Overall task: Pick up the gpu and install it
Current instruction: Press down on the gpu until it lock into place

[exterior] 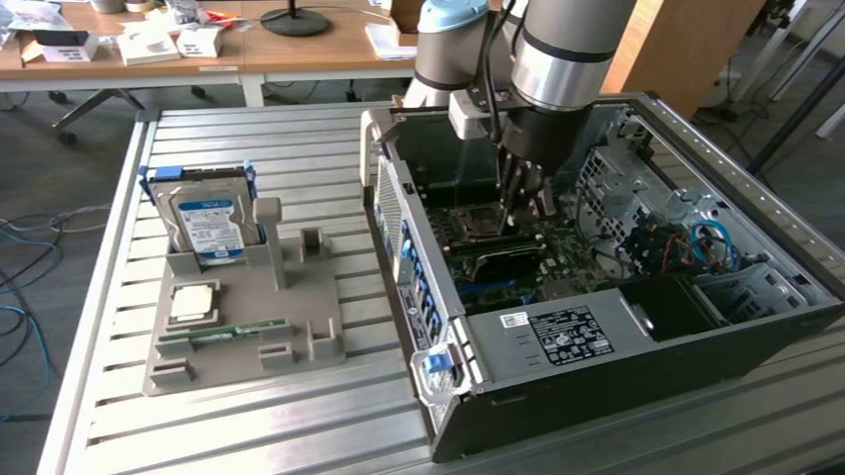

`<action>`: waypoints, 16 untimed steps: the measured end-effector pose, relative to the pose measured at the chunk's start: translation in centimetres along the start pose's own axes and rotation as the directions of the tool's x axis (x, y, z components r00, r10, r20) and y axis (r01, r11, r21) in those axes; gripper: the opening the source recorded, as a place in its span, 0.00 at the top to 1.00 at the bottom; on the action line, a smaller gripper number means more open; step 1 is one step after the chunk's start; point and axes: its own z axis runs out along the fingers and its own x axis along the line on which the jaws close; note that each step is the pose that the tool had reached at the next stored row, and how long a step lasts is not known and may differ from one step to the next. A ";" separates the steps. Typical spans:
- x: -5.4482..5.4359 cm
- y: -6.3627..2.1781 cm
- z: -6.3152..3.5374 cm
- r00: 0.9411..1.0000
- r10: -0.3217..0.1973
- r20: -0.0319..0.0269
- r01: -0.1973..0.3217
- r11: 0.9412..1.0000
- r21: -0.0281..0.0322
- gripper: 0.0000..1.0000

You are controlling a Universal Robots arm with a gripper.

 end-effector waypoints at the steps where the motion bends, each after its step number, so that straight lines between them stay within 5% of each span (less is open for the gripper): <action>1: 0.0 0.00 0.01 1.000 0.000 0.000 0.000 1.000 0.000 0.89; 16: 0.0 -0.01 0.10 1.000 0.000 0.001 0.000 1.000 0.000 0.89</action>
